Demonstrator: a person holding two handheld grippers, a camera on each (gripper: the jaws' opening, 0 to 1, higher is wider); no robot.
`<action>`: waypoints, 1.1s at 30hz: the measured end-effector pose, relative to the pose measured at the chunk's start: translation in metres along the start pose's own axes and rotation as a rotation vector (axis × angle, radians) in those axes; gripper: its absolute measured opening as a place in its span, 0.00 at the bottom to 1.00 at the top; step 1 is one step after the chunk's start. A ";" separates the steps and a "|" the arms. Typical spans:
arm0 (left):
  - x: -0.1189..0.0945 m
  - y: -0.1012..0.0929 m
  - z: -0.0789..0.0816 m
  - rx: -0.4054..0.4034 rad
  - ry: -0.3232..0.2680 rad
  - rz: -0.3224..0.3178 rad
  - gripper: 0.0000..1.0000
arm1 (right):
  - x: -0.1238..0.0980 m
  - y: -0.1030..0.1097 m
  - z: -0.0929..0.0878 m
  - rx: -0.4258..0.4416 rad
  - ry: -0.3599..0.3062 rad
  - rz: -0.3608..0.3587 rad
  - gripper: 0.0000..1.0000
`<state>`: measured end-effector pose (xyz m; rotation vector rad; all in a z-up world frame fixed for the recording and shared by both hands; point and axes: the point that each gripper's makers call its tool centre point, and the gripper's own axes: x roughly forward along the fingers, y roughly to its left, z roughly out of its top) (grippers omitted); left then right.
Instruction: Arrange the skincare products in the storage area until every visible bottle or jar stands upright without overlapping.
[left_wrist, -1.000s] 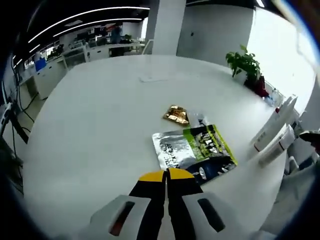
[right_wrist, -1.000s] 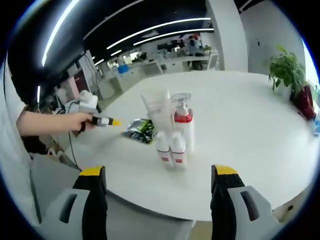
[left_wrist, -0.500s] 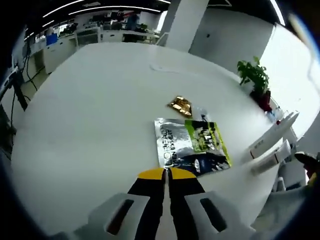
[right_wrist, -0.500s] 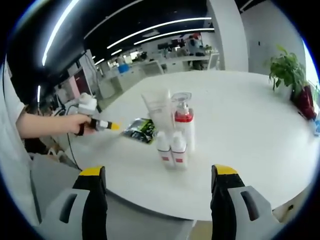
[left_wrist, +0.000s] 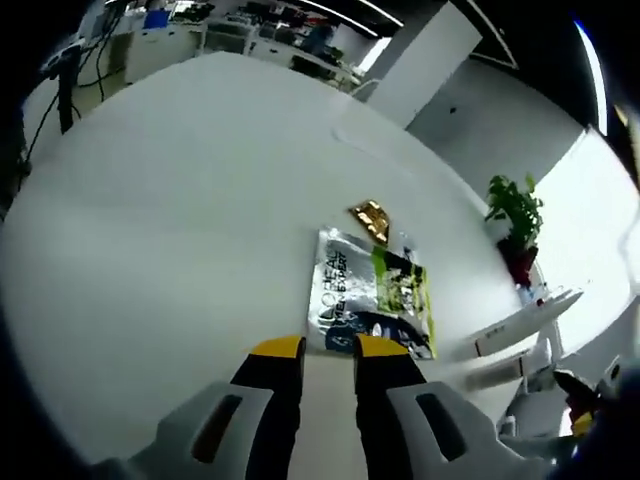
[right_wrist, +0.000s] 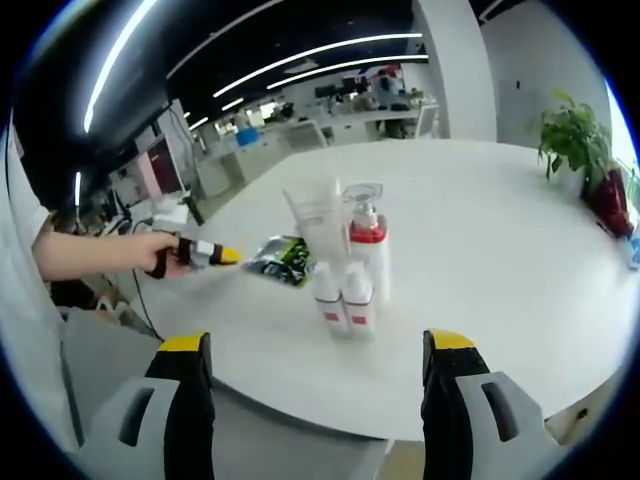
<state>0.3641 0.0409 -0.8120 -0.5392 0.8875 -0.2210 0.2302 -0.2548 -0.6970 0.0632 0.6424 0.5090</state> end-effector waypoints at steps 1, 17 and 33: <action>-0.002 -0.004 -0.003 -0.032 -0.003 -0.005 0.17 | 0.000 0.000 0.000 0.000 0.001 0.000 0.86; -0.005 -0.010 -0.017 -0.112 -0.010 0.013 0.20 | 0.000 0.000 0.000 0.002 0.008 0.001 0.86; 0.011 0.000 -0.011 -0.127 -0.020 0.055 0.05 | 0.000 0.000 -0.001 0.005 0.012 -0.003 0.86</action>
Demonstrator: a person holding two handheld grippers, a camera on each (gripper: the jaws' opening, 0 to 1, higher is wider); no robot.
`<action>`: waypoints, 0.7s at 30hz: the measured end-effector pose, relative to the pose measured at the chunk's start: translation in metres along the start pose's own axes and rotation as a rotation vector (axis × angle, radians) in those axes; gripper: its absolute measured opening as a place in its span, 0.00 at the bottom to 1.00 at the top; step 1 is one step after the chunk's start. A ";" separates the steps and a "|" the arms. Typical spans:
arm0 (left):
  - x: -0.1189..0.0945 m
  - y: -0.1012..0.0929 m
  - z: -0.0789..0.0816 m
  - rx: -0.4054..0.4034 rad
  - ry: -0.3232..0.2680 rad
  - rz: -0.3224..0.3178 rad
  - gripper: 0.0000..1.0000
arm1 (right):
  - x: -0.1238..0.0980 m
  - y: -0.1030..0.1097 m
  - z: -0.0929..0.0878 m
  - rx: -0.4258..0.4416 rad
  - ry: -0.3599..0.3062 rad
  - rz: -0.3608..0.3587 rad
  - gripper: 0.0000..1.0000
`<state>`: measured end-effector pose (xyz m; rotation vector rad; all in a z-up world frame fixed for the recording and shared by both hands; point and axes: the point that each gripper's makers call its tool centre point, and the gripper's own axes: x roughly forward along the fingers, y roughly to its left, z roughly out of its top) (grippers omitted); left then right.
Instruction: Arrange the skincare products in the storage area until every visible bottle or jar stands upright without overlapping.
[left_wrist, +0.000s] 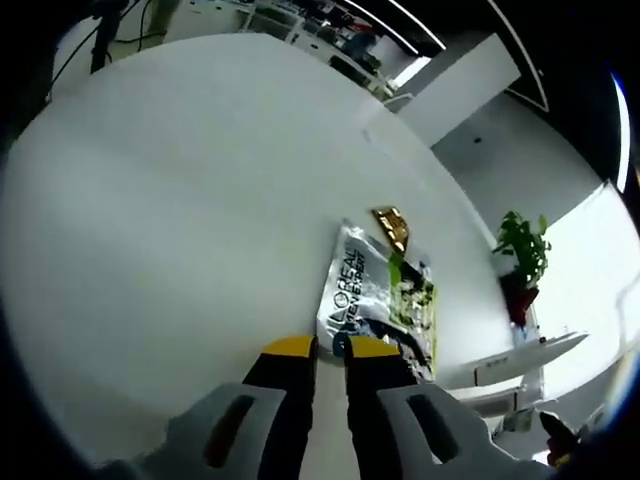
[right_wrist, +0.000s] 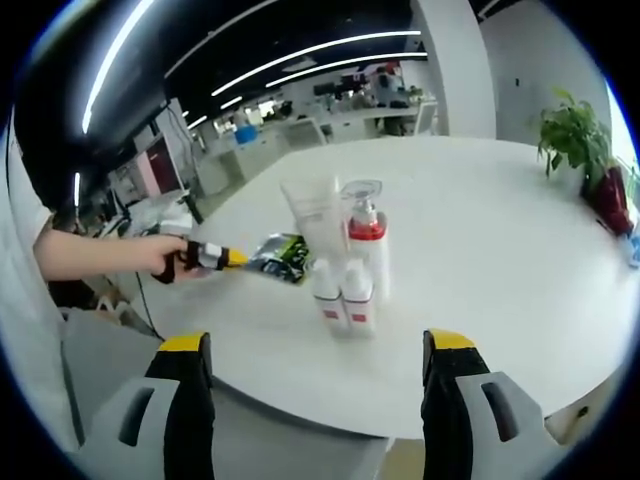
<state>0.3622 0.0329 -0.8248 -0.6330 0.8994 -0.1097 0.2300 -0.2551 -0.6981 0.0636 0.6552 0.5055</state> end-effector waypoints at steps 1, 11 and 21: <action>0.001 0.001 0.002 -0.013 -0.014 -0.002 0.06 | 0.000 0.000 0.000 0.000 0.000 0.000 0.86; -0.003 -0.001 0.011 -0.004 -0.048 -0.023 0.02 | 0.000 0.000 0.000 -0.002 -0.002 0.001 0.86; -0.032 -0.036 0.045 0.175 -0.108 -0.131 0.02 | 0.000 0.003 0.003 -0.005 -0.013 0.011 0.87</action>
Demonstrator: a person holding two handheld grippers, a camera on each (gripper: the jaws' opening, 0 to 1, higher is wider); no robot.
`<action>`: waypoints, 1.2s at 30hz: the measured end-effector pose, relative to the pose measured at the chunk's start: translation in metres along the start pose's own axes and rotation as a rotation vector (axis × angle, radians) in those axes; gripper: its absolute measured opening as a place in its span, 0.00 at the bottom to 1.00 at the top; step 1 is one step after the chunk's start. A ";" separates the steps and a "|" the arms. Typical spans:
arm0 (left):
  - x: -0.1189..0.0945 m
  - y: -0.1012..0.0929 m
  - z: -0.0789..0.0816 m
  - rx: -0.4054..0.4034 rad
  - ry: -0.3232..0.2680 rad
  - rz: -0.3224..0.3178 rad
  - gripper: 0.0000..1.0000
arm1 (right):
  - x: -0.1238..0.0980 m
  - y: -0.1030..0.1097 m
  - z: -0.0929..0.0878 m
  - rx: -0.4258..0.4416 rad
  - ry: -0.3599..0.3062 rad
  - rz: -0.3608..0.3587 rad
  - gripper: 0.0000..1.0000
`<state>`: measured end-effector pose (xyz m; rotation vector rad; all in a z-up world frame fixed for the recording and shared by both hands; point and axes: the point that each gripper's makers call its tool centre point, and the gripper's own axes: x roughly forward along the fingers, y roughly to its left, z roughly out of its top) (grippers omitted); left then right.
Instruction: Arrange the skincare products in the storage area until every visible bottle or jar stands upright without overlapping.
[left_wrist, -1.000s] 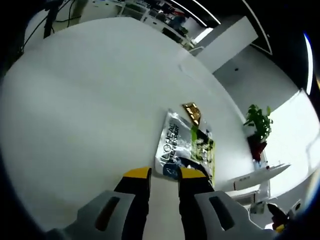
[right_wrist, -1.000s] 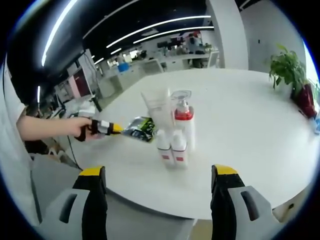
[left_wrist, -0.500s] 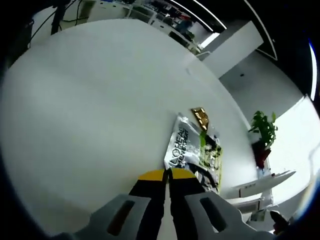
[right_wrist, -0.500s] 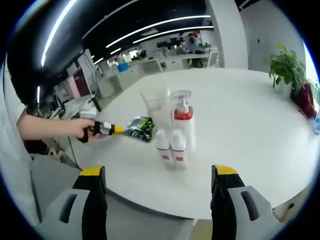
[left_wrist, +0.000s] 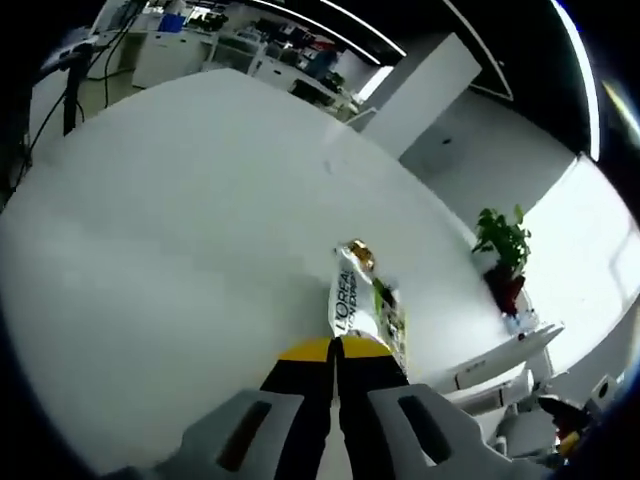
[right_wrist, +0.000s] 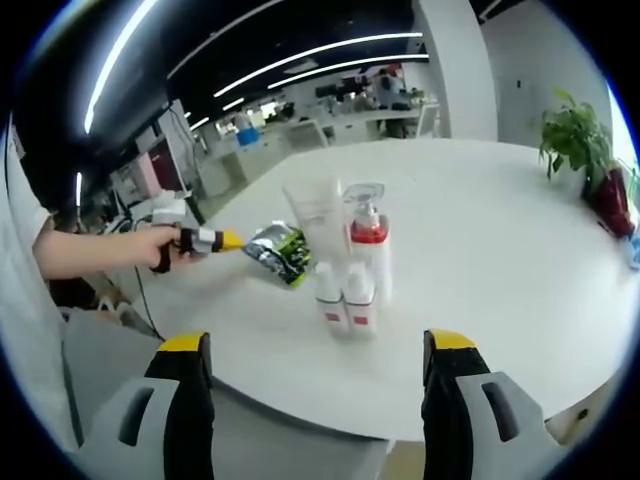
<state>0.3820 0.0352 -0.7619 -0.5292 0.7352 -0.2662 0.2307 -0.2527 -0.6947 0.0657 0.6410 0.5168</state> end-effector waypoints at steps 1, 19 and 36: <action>-0.003 -0.005 0.005 0.024 -0.004 -0.014 0.02 | 0.000 0.000 0.001 -0.001 -0.001 0.001 0.87; -0.036 -0.057 0.041 0.321 0.013 -0.190 0.02 | -0.003 0.039 0.011 -0.098 -0.007 0.174 0.84; -0.091 -0.082 0.022 0.454 0.090 -0.287 0.02 | 0.032 0.127 0.042 -0.237 -0.027 0.502 0.81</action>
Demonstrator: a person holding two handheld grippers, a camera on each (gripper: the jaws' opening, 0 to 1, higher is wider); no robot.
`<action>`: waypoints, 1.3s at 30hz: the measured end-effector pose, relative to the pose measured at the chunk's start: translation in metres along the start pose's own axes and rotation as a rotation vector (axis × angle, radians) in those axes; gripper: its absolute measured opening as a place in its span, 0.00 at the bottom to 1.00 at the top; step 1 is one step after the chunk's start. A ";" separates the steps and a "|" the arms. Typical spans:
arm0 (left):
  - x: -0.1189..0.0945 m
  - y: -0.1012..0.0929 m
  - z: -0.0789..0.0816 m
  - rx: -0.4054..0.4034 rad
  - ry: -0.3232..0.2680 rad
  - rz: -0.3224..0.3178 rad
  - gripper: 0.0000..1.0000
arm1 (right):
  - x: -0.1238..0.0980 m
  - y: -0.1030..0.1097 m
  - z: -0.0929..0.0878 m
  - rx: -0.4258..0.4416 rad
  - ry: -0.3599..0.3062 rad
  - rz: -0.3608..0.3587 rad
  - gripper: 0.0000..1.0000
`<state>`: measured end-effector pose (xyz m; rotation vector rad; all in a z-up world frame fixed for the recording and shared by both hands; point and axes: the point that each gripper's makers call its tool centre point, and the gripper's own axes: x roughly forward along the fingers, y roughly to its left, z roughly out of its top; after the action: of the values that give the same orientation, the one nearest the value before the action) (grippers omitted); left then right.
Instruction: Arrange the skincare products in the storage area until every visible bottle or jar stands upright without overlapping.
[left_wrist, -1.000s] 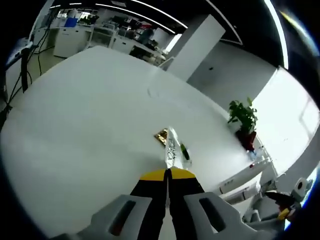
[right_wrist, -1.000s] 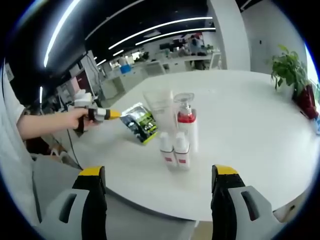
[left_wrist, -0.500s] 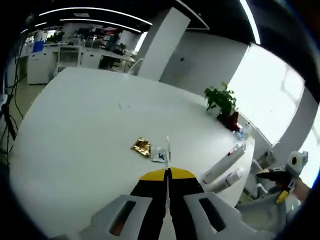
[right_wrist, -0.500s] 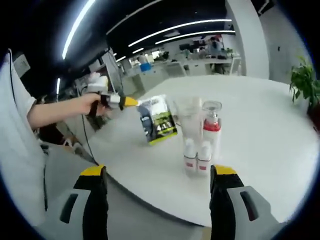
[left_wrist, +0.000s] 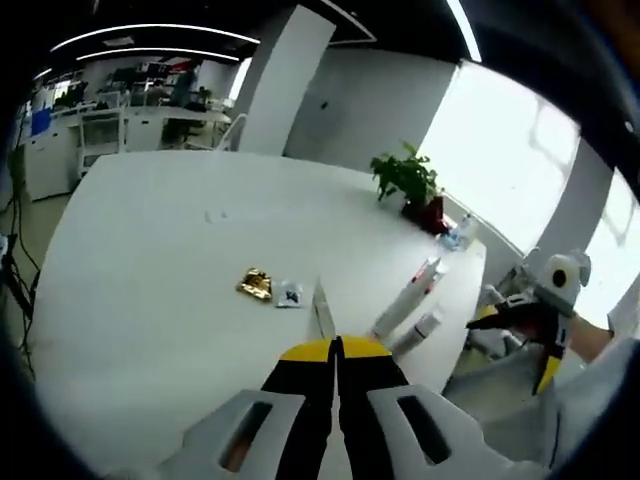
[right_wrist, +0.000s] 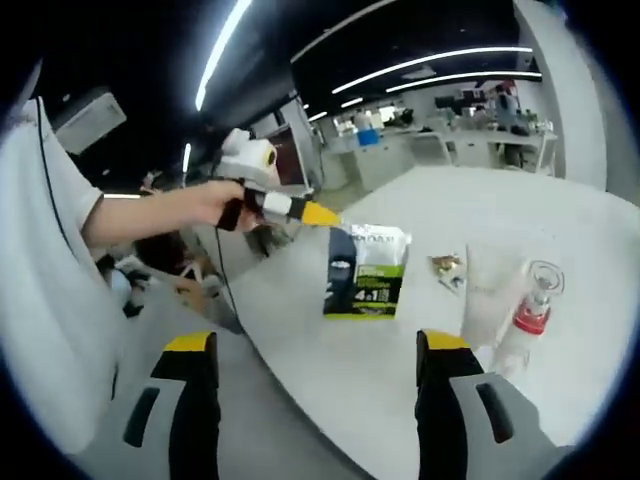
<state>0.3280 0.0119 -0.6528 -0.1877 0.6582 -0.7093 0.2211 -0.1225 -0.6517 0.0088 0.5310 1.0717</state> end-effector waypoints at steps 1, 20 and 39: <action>-0.002 -0.002 0.000 0.004 0.005 -0.008 0.02 | 0.002 0.000 0.000 -0.003 0.006 0.005 0.81; -0.052 -0.096 0.009 -0.044 -0.043 -0.258 0.02 | 0.046 -0.006 -0.006 0.071 -0.042 0.167 0.81; -0.067 -0.146 0.018 -0.151 -0.104 -0.419 0.02 | 0.047 0.012 0.006 0.092 -0.212 0.393 0.24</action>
<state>0.2216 -0.0549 -0.5508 -0.5088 0.5779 -1.0439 0.2308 -0.0763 -0.6627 0.3158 0.3931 1.4092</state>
